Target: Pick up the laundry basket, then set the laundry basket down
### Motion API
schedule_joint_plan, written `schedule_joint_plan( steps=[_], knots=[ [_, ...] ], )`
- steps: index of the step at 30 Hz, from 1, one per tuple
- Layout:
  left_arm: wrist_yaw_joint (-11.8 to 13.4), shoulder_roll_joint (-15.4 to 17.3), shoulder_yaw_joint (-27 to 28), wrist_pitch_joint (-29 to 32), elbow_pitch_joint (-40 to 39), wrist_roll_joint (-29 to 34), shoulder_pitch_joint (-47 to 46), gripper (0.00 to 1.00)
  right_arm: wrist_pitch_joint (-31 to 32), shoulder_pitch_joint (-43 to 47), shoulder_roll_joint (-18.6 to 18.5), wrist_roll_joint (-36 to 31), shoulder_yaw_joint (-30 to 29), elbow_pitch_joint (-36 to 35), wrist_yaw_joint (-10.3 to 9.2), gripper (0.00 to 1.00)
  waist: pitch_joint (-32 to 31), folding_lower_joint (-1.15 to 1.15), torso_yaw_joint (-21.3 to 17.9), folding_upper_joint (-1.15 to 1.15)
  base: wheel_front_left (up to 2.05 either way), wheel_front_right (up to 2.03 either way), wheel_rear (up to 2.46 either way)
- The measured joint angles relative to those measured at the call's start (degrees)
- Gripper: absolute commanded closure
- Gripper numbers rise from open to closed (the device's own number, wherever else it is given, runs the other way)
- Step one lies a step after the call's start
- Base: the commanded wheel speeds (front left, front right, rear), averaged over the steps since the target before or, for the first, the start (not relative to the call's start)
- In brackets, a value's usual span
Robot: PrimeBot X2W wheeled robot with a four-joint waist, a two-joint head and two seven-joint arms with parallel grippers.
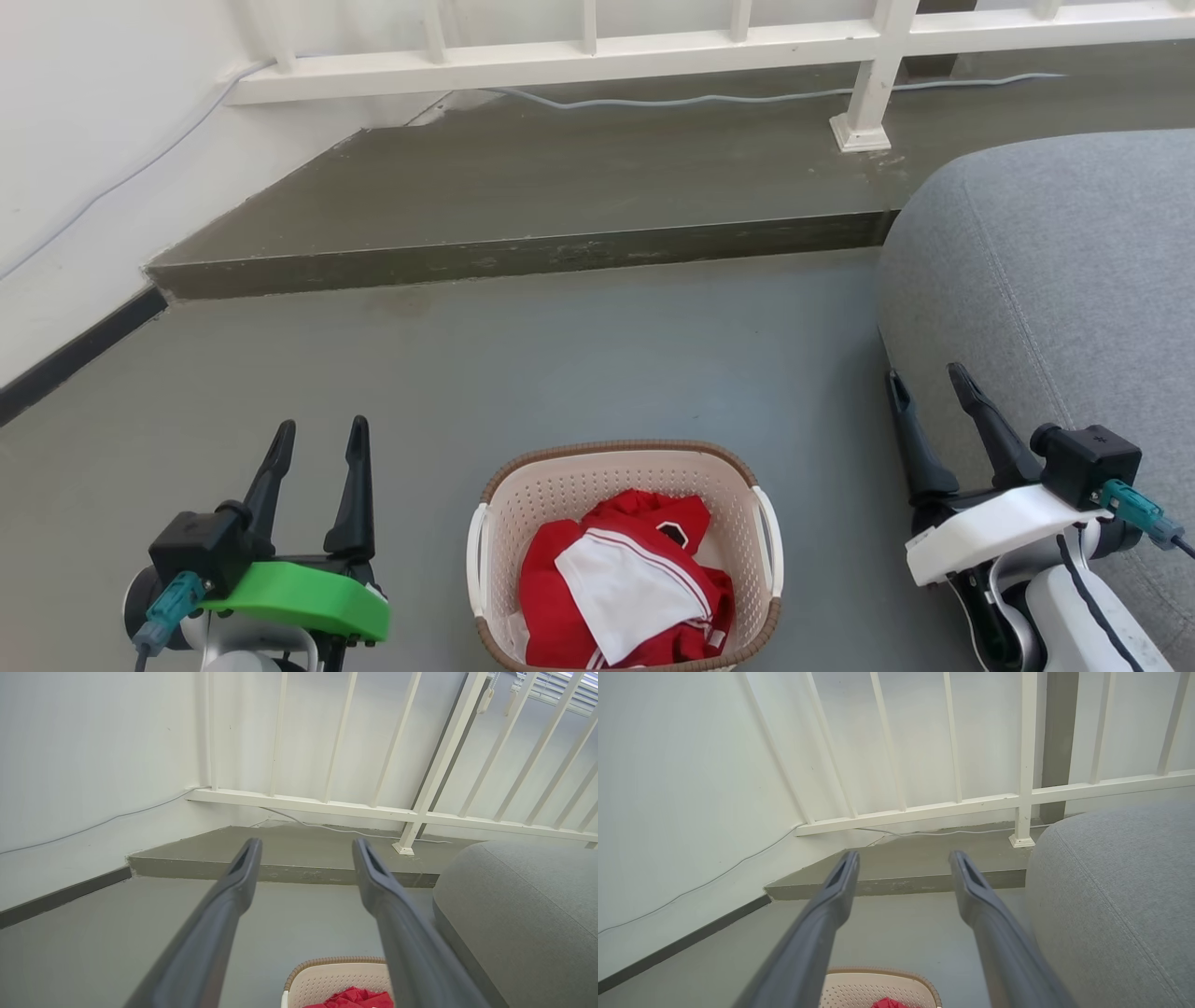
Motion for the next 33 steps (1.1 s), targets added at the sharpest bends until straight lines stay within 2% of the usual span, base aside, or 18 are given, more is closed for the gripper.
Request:
schedule_joint_plan(
  steps=[14,15,24,33],
  knots=[
    [-0.5,-0.1,0.3,0.0,-0.4,0.9,0.0,0.0,0.0,0.0,1.3,-1.1,-1.0,-0.2,0.74,0.0,0.3,0.0,0.0,0.0,0.0,0.0,0.0],
    [-0.6,-0.1,0.3,0.0,-0.3,0.8,0.0,1.0,0.0,0.0,1.3,-1.1,-1.1,-0.2,0.76,1.0,0.4,0.0,0.0,0.0,0.0,0.0,0.0],
    [-0.5,-0.5,0.0,0.4,3.5,0.1,1.2,1.0,0.1,2.5,2.5,0.2,-0.6,3.0,0.69,1.0,0.3,0.0,0.0,0.0,0.0,0.0,0.0],
    [-0.5,-0.5,0.5,1.8,3.5,-6.9,1.2,1.0,1.6,2.5,3.0,6.7,-2.0,2.9,0.7,1.0,0.2,0.0,0.0,0.0,0.0,0.0,0.0]
  ],
)
